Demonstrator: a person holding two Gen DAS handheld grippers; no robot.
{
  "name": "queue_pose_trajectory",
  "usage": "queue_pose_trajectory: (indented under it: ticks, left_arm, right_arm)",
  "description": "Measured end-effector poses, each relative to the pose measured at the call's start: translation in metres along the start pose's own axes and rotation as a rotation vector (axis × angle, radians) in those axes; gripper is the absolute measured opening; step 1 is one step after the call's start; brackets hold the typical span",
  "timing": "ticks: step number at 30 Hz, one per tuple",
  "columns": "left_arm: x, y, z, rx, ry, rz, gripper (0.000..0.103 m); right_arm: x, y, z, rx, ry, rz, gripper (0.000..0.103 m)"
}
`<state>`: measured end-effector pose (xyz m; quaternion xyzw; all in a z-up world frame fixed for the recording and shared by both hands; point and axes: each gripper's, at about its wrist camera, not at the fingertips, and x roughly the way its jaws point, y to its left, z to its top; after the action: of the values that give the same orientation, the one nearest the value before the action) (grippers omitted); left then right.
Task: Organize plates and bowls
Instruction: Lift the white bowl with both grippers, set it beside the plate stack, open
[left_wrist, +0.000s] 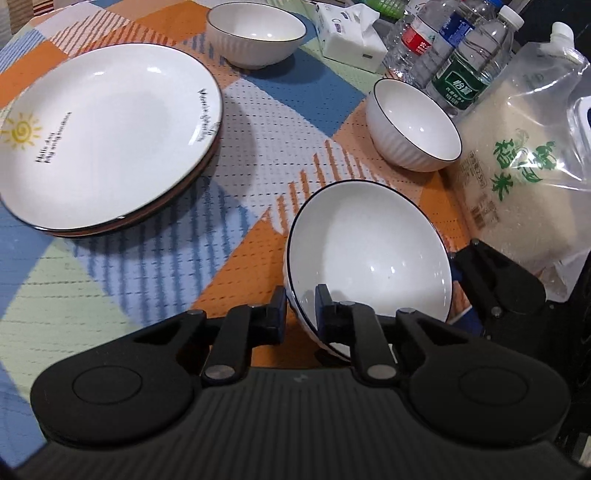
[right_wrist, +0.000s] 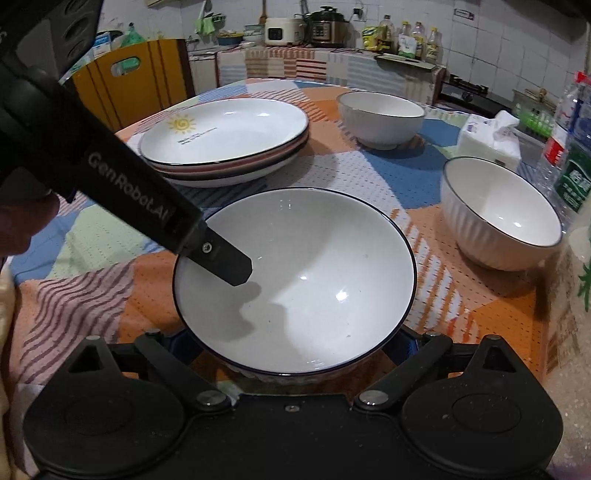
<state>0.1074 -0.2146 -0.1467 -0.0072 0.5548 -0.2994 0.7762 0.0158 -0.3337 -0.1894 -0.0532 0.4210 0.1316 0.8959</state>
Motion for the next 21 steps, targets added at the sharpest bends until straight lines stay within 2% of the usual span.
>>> queue_pose_trajectory:
  ticks: [5,10,21]
  left_arm:
    - [-0.026,0.016,0.0,0.006,0.007,0.017,0.015]
    - [-0.053,0.033,-0.004,-0.01,0.014,0.047,0.016]
    - [-0.076,0.083,-0.029,-0.078,0.027,0.13,0.016]
  right_arm:
    - [-0.006,0.021,0.015,-0.042,-0.027,0.02,0.099]
    - [-0.007,0.042,0.031,-0.078,-0.045,0.074,0.099]
    - [0.017,0.092,0.05,-0.123,-0.027,0.191,0.098]
